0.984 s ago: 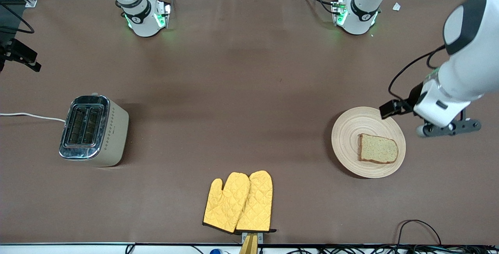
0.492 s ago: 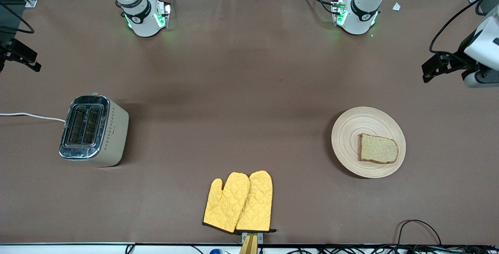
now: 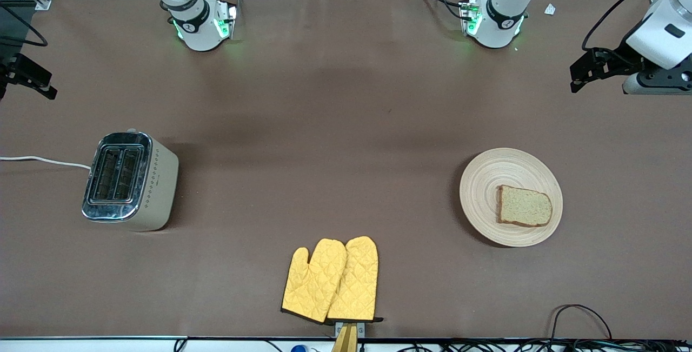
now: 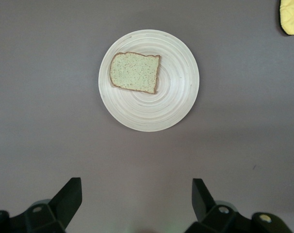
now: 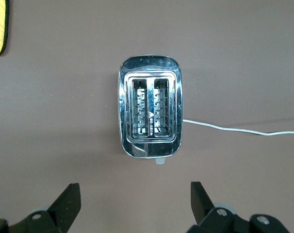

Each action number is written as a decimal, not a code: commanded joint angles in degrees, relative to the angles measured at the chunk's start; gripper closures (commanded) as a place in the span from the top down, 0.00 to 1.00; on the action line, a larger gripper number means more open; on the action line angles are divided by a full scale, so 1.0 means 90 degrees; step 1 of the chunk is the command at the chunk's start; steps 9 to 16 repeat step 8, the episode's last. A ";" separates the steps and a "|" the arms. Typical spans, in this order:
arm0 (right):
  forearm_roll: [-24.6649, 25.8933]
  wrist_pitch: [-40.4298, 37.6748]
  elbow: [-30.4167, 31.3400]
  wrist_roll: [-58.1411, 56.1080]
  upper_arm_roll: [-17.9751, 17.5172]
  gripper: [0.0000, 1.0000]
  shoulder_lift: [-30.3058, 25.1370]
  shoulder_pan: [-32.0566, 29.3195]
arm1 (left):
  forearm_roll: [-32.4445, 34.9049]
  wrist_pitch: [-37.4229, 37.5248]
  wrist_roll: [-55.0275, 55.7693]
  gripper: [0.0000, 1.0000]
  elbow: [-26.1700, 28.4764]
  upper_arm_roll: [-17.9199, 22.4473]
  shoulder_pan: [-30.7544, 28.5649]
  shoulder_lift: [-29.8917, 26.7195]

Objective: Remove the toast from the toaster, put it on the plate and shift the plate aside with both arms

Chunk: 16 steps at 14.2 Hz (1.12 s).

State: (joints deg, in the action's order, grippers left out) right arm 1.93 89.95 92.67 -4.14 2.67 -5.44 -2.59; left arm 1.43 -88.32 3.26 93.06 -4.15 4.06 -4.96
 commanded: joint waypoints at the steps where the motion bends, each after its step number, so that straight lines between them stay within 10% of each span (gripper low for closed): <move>1: -0.0058 -0.0014 0.0025 -0.0078 -0.0023 1.00 -0.0030 -0.0054 | -0.0091 -0.0040 -0.0225 1.00 0.0051 0.0011 0.0018 -0.0016; 16: -0.0067 -0.0024 0.0025 -0.0078 -0.0023 1.00 -0.0030 -0.0054 | -0.0091 0.0028 -0.0196 1.00 -0.0213 0.0011 -0.0021 0.0122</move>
